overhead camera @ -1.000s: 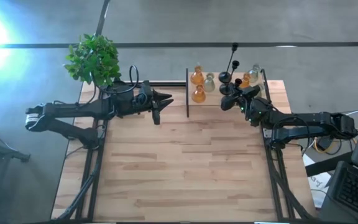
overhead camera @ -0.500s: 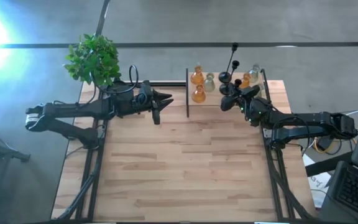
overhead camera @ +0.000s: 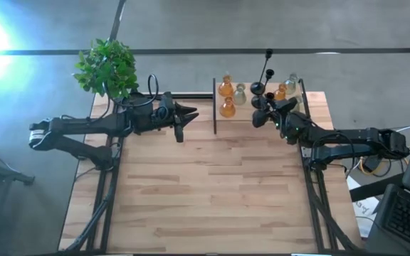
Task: Pick & Place candle stick holders
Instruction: Put the black candle holder on the shelf
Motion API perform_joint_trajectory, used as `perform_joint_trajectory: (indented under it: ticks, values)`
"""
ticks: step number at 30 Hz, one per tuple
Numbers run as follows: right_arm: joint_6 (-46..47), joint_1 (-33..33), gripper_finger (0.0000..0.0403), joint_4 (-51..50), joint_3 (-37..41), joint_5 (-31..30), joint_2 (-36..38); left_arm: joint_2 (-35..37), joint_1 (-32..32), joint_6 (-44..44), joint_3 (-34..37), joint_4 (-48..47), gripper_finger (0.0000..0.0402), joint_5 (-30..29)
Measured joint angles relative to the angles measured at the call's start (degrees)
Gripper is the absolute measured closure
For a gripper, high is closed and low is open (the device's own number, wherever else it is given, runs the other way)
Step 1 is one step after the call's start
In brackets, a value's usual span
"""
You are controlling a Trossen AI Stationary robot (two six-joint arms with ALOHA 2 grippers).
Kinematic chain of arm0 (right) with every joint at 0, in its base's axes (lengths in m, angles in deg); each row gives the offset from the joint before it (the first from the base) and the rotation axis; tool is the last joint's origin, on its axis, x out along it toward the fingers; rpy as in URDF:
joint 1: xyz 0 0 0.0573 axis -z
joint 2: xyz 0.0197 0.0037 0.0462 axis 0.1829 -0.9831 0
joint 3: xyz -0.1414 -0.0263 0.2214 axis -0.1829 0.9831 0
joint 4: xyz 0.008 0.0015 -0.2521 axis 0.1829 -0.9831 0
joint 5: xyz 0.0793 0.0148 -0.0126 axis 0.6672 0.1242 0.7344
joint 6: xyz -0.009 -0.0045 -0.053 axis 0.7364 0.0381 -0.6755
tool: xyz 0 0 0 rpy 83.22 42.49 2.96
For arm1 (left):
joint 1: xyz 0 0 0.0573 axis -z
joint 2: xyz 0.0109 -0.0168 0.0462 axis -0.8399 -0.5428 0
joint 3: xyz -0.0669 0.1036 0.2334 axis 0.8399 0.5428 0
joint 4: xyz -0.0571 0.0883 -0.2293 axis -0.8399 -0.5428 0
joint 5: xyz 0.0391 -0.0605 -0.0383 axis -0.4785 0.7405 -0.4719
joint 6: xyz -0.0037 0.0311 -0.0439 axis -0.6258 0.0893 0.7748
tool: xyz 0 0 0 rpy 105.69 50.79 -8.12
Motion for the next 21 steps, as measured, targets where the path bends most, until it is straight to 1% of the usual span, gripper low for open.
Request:
perform_joint_trajectory:
  ticks: [5, 10, 15, 21]
  values:
    - [1.62, 0.0, 0.0272, -2.25, -0.02, -0.15, 0.0, 0.0, 0.0, 0.0, 0.0, 0.0, 0.0303, 0.02]
    - [1.26, 0.0, 0.0256, -2.25, -0.02, -0.17, 0.0, 0.0, 0.02, 0.0, 0.0, -0.01, 0.0303, 0.02]
    - [1.11, -0.03, 0.025, -2.2, -0.02, -0.17, 0.0, 0.0, 0.02, 0.0, 0.0, -0.02, 0.0303, 0.02]
    - [1.09, -0.07, 0.0252, -2.2, -0.02, -0.17, 0.15, 0.0, 0.0, 0.0, 0.0, -0.02, 0.0303, 0.02]
